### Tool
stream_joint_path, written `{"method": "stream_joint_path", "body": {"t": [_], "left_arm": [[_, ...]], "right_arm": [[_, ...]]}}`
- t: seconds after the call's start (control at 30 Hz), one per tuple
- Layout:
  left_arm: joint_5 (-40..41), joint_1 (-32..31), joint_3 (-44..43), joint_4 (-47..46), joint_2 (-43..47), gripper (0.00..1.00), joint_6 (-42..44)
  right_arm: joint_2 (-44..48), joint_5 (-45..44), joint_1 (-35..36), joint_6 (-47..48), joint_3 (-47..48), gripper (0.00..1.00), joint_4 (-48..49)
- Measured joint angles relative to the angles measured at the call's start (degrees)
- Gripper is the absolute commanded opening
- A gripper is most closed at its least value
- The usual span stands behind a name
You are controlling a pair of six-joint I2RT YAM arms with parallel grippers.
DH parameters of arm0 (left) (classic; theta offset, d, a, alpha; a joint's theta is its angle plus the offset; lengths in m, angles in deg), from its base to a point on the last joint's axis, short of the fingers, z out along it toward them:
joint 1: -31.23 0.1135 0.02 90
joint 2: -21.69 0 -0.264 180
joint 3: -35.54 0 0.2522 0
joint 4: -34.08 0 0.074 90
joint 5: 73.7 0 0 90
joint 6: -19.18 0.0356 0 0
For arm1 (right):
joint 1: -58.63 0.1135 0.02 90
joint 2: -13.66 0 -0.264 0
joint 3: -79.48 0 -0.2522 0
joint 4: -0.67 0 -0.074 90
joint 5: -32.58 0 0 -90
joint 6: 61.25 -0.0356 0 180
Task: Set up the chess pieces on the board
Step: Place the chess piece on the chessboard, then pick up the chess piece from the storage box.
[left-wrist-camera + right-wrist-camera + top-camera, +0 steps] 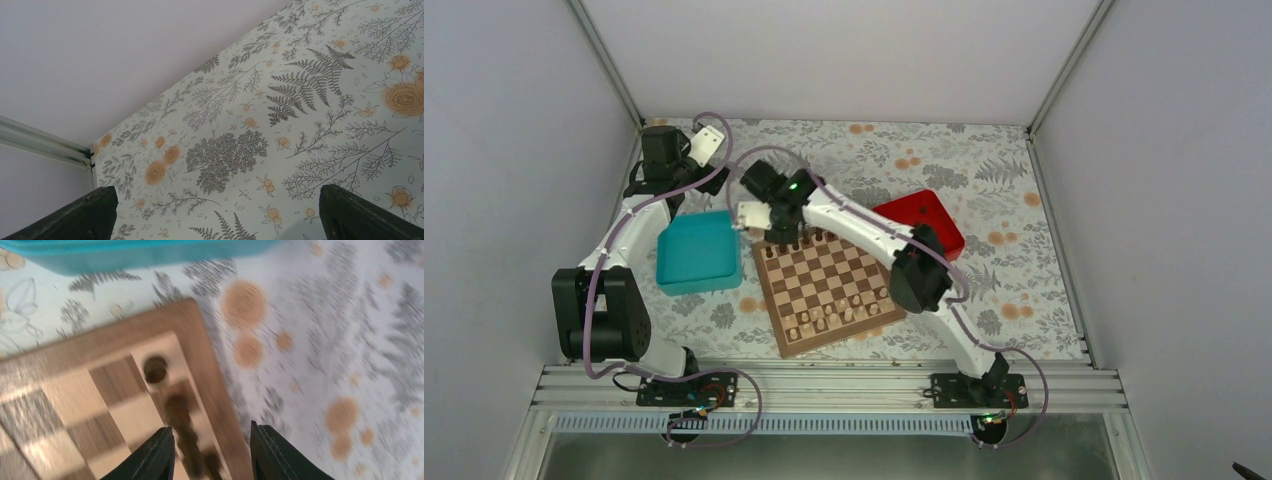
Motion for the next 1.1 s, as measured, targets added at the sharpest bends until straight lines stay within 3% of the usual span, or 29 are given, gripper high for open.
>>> {"method": "stream_joint_path", "body": {"t": [0.17,0.3,0.47,0.77,1.1], "left_arm": [[0.0,0.0,0.0,-0.1,0.0,1.00,0.0],[0.2,0.0,0.0,-0.6,0.0,1.00,-0.1],[0.5,0.0,-0.2,-1.0,-0.2,1.00,-1.2],[0.7,0.3,-5.9,0.3,-6.9,1.00,-3.5],[2.8,0.3,-8.7,2.8,-10.1,1.00,-3.5]], "right_arm": [[11.4,0.9,-8.2,-1.9,-5.9,0.43,-1.2],[23.5,2.6,-21.8,-3.0,-13.8,0.44,-1.2],[32.0,3.4,-35.5,-3.2,-25.2,0.41,-0.7],[33.4,7.3,-35.8,2.2,-44.9,0.39,2.4],[28.9,12.5,-37.3,13.1,-45.6,0.37,4.2]]}}
